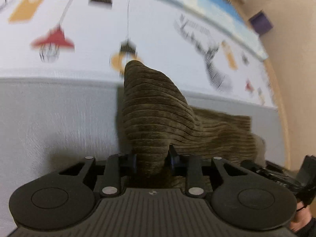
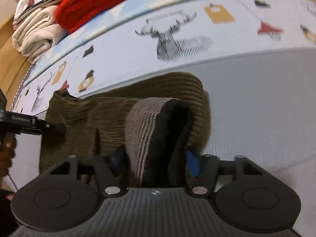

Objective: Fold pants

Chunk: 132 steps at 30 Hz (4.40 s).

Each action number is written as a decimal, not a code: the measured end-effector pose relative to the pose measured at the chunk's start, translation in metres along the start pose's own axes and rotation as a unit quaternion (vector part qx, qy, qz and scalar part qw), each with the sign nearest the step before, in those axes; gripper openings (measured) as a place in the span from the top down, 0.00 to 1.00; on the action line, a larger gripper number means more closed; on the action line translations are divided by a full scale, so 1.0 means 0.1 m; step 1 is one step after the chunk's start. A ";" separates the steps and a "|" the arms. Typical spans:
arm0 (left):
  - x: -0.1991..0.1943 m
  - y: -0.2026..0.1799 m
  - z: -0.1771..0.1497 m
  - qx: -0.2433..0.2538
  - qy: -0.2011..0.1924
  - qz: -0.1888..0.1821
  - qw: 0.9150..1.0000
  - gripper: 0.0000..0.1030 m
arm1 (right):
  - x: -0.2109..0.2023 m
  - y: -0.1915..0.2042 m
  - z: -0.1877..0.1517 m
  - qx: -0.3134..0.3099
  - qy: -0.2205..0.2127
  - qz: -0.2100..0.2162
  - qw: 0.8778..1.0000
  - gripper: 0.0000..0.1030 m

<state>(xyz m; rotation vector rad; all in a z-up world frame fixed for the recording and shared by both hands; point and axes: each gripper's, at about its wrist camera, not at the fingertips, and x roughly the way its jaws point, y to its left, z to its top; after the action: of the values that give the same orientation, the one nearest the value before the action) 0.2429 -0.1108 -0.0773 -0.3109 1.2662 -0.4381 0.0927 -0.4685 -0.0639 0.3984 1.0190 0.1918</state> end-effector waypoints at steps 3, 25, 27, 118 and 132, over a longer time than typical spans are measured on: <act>-0.37 -0.01 0.11 0.029 -0.072 0.014 0.997 0.69 | -0.08 0.12 0.15 0.010 -0.047 0.048 0.998 0.53; -0.39 0.49 -0.09 0.091 -0.007 0.170 0.981 0.52 | 0.71 0.77 0.51 0.020 0.016 -0.046 0.999 0.30; -0.58 0.38 -0.12 0.108 -0.035 0.139 0.984 0.51 | 0.62 0.82 0.48 -0.010 0.005 -0.050 0.999 0.30; -1.35 -0.87 -1.44 0.037 -0.153 0.238 0.959 0.01 | -0.71 1.95 -0.46 -0.136 -0.106 -0.143 0.975 0.02; -1.38 -0.86 -1.44 0.036 -0.159 0.239 0.957 0.01 | -0.69 1.97 -0.47 -0.140 -0.104 -0.143 0.974 0.02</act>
<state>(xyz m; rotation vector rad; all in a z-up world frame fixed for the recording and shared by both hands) 0.0596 -0.1178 0.0388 -0.0050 0.9642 -0.0147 0.0218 -0.3013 0.0496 0.0106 0.8174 0.0317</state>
